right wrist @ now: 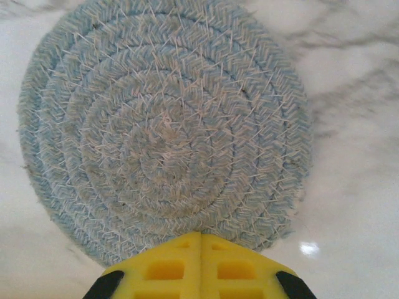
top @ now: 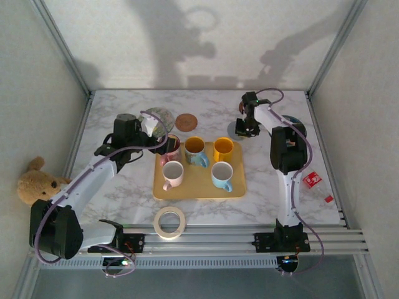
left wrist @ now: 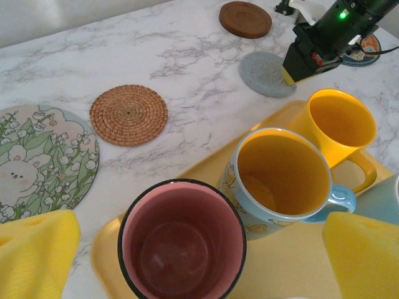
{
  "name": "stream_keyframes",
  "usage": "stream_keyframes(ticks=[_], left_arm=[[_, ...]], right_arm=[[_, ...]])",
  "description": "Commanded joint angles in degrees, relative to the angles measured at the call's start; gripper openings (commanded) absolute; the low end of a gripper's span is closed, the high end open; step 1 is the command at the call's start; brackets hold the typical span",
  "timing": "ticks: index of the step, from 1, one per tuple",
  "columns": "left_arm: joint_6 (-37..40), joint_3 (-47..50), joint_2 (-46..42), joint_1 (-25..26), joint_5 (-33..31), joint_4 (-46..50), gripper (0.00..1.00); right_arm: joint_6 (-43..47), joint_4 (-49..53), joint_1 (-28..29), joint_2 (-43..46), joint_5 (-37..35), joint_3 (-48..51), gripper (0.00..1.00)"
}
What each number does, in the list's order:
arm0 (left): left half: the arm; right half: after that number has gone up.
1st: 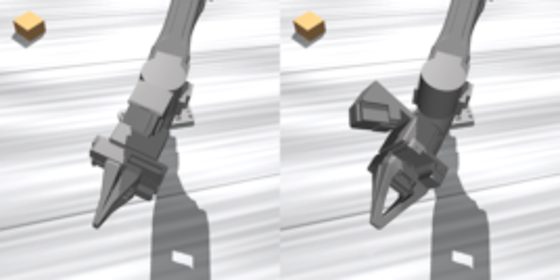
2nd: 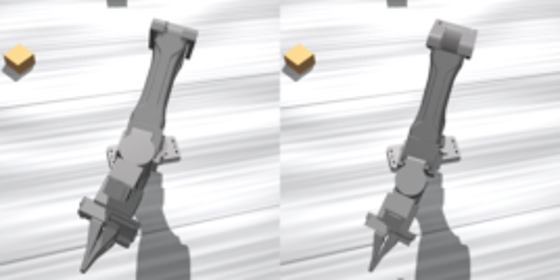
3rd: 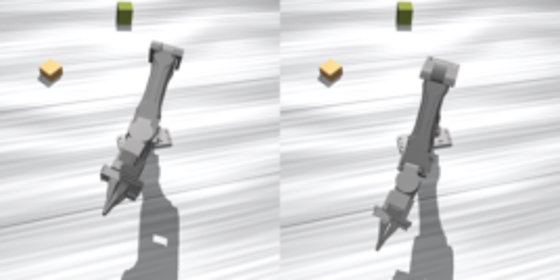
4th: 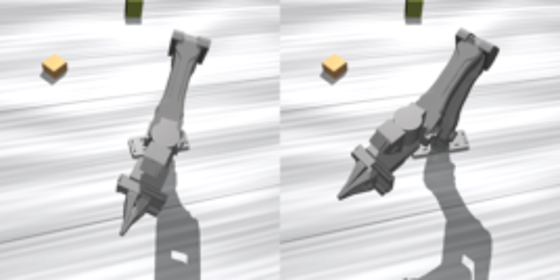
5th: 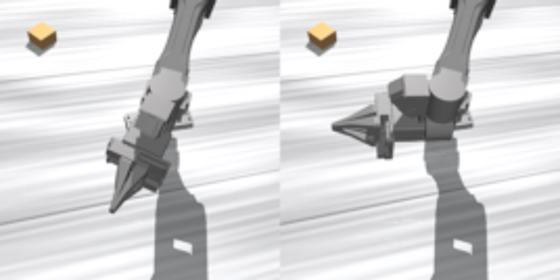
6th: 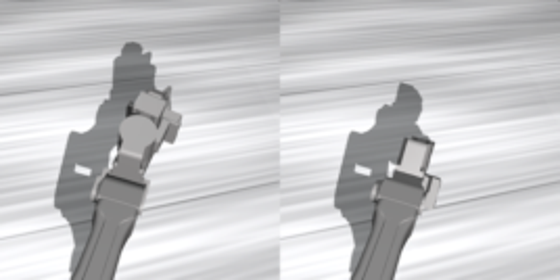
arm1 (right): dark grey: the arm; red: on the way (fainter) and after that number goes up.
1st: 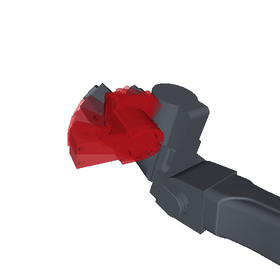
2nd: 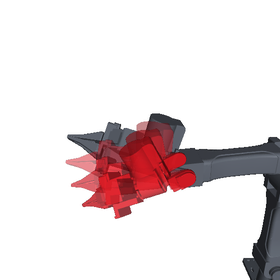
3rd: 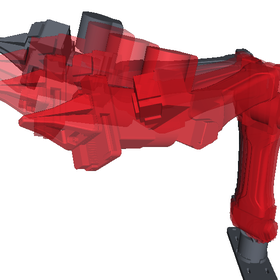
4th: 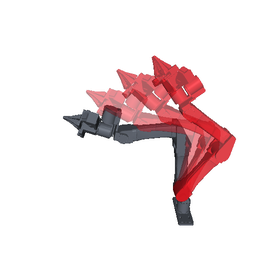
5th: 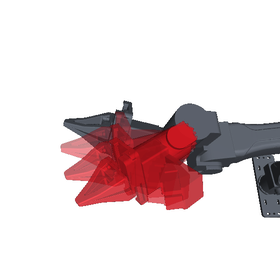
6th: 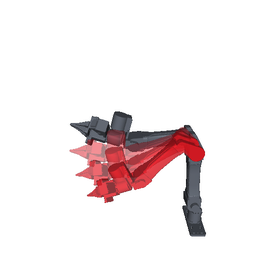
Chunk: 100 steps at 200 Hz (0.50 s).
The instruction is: Place the cup by the coaster
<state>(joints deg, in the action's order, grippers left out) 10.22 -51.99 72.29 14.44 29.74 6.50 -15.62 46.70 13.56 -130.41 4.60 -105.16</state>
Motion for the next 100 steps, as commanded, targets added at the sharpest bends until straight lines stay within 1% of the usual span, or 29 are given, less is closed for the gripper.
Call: stream_keyframes(ticks=[1,18,50,100], left_arm=[[0.14,-2.76,1.47,0.50,0.58,1.17,1.00],[-0.13,-3.55,1.89,0.57,-0.63,1.88,1.00],[-2.44,-2.89,1.35,0.68,-0.67,-1.31,1.00],[-2.24,-3.72,1.91,0.74,-1.01,-0.75,1.00]], right_arm=[[0.88,-0.63,0.94,-3.65,6.70,-2.37,0.00],[0.32,-0.39,1.52,-5.88,8.82,-5.31,0.00],[-0.32,0.66,4.15,-9.77,11.68,-10.56,0.00],[-2.56,0.51,6.73,-12.32,12.41,-13.41,0.00]])
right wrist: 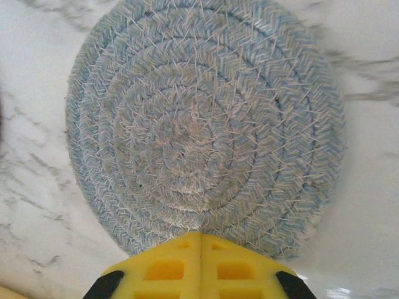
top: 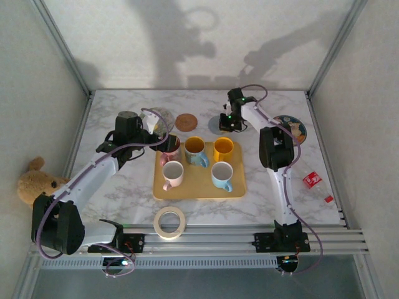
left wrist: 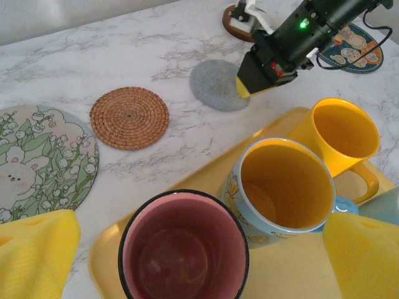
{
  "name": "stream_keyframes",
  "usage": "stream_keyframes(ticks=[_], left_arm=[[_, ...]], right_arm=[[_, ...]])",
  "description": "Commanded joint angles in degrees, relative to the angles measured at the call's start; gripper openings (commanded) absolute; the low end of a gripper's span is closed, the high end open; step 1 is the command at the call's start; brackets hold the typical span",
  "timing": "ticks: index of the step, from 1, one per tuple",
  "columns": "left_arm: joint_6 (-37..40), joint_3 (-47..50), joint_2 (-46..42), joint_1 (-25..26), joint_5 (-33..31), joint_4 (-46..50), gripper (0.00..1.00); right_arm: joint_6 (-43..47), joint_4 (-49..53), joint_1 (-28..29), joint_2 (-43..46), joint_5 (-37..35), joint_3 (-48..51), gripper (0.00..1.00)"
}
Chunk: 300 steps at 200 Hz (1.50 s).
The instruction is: Place the cup by the coaster
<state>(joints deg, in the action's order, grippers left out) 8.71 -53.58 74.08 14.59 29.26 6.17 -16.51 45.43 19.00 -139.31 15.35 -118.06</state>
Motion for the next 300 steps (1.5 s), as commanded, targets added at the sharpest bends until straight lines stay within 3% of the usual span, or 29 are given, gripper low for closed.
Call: stream_keyframes(ticks=[1,198,300], left_arm=[[-0.72,-2.13,0.10,0.60,-0.52,-0.36,1.00],[-2.39,-5.26,3.77,3.16,-3.33,-0.70,1.00],[-2.29,-2.58,-0.37,3.25,-6.03,-4.77,1.00]], right_arm=[[-1.63,1.69,1.29,-3.47,1.68,-0.46,0.00],[-1.01,2.47,2.72,-3.97,4.08,-4.84,0.00],[0.55,6.08,2.73,4.05,2.24,-8.20,0.11]])
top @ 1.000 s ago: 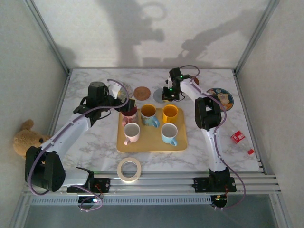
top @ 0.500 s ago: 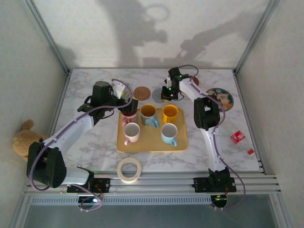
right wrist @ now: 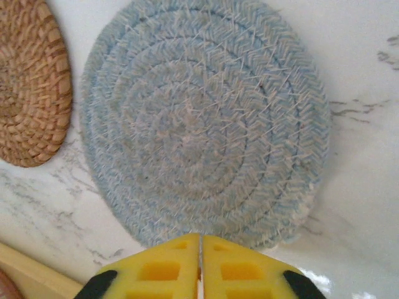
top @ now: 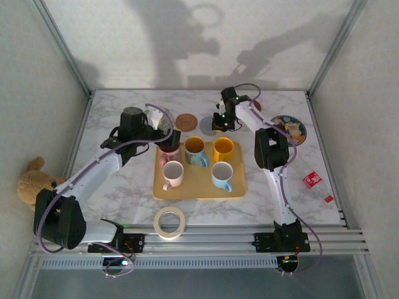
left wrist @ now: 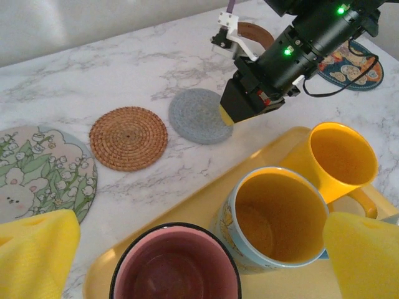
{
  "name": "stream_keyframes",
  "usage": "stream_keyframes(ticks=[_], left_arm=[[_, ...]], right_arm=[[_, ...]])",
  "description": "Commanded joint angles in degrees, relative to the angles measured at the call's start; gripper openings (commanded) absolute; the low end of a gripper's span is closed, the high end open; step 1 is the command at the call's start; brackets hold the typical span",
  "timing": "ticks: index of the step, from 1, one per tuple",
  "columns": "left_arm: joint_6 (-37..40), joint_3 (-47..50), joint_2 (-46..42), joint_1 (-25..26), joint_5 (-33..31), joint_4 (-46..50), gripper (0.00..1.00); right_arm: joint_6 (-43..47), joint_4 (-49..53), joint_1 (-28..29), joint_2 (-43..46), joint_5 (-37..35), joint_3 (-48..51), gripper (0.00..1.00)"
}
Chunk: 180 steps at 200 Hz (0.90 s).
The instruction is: Place the cup by the coaster
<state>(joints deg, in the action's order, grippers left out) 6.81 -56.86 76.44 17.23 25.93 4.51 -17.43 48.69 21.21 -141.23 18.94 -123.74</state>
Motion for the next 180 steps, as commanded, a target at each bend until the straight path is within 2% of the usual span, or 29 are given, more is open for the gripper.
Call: stream_keyframes(ticks=[1,26,35,89,136,180], left_arm=[[-0.39,0.70,-2.80,0.61,-2.76,-3.15,1.00],[-0.55,0.78,-4.33,0.61,-3.93,-3.89,1.00],[-0.72,0.87,-4.88,0.61,-4.06,-4.27,1.00],[-1.88,1.66,-7.96,1.47,-6.10,-5.80,1.00],[-2.80,1.84,-7.79,2.96,-6.77,-9.15,1.00],[-3.60,1.14,-4.37,3.33,-6.69,-11.57,1.00]], right_arm=[[1.45,2.87,0.51,6.10,-1.35,-2.54,0.11],[2.19,4.02,0.52,9.57,-2.49,-3.09,0.12],[2.55,4.41,0.53,10.94,-3.23,-3.08,0.15],[6.07,10.53,-1.31,15.93,-11.28,-6.10,0.21],[6.45,11.53,-5.73,16.58,-15.58,-6.34,0.09],[4.75,9.05,-8.85,12.87,-18.71,-7.74,0.00]])
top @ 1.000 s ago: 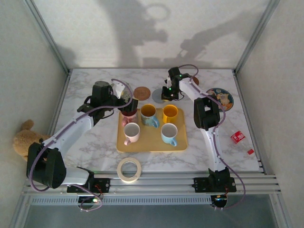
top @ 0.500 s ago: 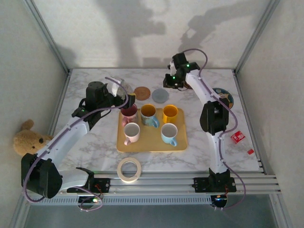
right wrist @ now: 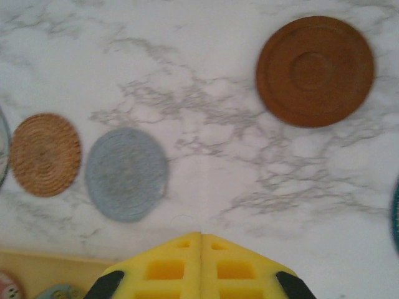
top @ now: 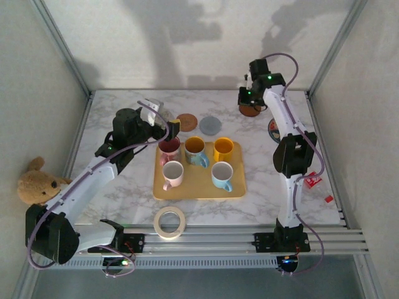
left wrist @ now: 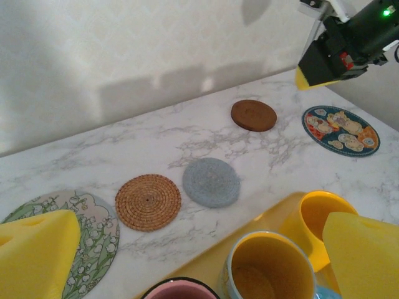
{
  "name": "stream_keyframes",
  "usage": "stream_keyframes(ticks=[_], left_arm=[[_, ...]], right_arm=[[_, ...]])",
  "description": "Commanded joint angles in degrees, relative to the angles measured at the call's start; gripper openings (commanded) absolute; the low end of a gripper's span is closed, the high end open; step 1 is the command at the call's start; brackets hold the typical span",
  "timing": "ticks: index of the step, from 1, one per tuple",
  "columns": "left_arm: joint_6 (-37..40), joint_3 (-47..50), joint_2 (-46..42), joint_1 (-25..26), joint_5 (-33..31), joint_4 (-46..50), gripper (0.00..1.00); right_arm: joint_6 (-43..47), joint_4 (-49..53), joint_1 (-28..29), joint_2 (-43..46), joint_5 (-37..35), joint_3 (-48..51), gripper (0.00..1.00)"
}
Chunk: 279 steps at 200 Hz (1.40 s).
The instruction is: Place the cup by the coaster
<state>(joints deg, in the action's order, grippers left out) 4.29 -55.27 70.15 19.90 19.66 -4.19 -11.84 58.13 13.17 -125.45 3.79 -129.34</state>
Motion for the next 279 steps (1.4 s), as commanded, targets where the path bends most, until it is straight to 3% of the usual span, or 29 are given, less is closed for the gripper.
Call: stream_keyframes(ticks=[1,141,279], left_arm=[[-1.06,-0.46,2.01,0.67,-0.46,-2.90,1.00],[6.48,-8.90,12.81,0.75,-0.11,2.99,1.00],[8.01,-7.73,11.38,0.75,-0.39,2.42,1.00]], right_arm=[[-0.88,-0.43,-0.79,-2.98,-3.68,-2.23,0.00],[-1.77,-3.02,-6.21,-25.33,-4.59,-18.86,0.00],[-7.59,-1.61,-8.78,-30.21,2.20,-19.66,0.00]])
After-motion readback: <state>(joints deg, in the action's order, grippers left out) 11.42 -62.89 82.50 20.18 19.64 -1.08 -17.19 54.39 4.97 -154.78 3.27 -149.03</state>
